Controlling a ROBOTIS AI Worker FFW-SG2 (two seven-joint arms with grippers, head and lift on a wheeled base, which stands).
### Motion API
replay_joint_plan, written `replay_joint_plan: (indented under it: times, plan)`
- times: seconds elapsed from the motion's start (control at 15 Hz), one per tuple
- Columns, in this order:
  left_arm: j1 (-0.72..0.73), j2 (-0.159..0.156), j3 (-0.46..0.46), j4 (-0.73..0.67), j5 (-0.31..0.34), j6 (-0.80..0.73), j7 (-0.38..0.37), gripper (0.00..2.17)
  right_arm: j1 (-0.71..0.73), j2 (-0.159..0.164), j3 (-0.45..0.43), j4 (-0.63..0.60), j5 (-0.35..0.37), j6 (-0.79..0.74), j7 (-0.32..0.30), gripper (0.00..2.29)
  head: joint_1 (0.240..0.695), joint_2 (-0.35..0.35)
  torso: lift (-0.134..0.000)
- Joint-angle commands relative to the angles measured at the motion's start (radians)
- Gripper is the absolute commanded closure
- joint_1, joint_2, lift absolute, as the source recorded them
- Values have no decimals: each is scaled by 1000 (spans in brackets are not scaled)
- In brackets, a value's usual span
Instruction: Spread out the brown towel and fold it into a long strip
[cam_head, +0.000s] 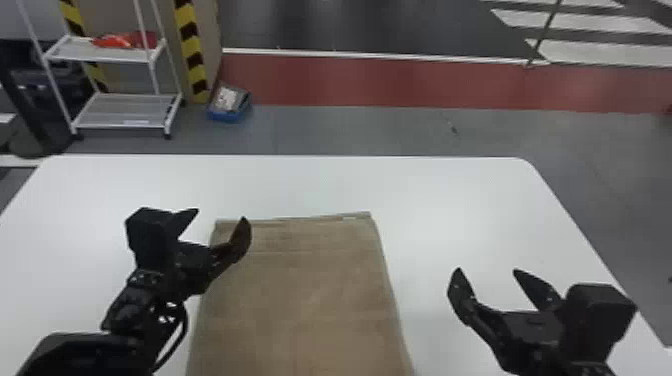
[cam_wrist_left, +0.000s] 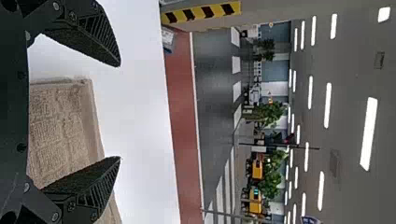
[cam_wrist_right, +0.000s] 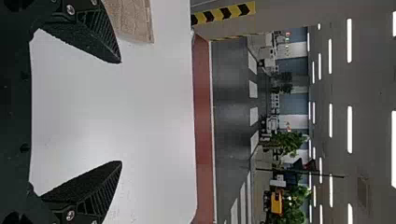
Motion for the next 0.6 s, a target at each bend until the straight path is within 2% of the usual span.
replay_joint_plan:
  times: [0.0, 0.4, 0.53]
  plan:
    - [-67, -3, 3, 74, -23, 26, -22, 201, 1, 2, -14, 4, -1, 3, 0, 110, 695, -101, -123]
    - [-121, -3, 15, 166, -28, 41, -45, 218, 1, 2, -25, 26, -3, -3, 0, 113, 695, -116, -123]
    - [-127, -3, 22, 183, -29, 41, -47, 329, 1, 2, -24, 26, -3, -3, 0, 113, 695, -115, -123]
